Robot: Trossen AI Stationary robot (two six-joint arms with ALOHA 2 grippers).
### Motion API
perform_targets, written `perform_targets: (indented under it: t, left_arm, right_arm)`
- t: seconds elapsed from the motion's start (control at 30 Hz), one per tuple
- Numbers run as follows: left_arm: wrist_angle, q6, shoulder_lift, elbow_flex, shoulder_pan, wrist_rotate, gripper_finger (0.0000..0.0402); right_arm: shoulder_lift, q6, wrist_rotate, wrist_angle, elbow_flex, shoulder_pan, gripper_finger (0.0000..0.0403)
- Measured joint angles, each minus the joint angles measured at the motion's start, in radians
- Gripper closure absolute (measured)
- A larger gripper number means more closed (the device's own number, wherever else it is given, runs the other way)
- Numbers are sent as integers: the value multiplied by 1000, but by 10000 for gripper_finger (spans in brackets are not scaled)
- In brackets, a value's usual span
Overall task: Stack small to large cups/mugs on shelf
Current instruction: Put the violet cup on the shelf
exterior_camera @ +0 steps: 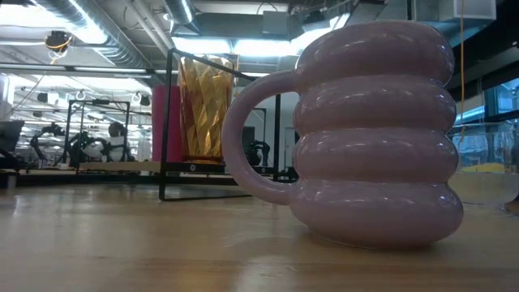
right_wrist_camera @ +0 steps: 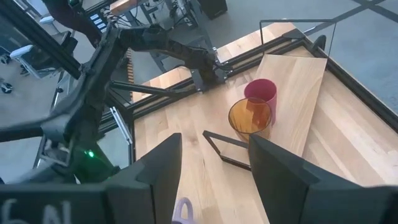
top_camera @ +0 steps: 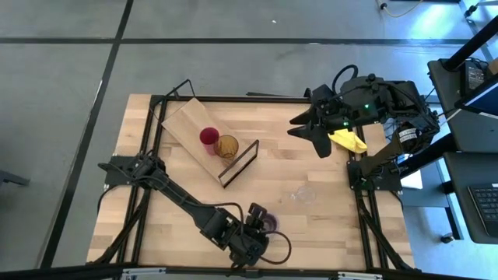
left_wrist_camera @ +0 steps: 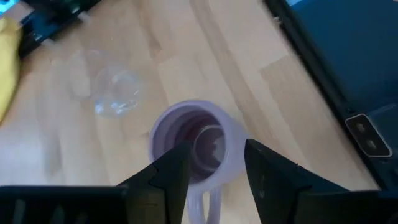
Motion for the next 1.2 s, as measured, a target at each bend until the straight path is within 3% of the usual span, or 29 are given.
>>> perform_targets:
  t: [0.33, 1.2]
  left_arm:
    - [-23, 39, 56, -3, 22, 109, 256]
    - [23, 64, 80, -87, 76, 133, 257]
  right_arm:
    - [0, 2, 2, -1, 0, 0, 217]
    - [0, -22, 2, -20, 0, 0, 217]
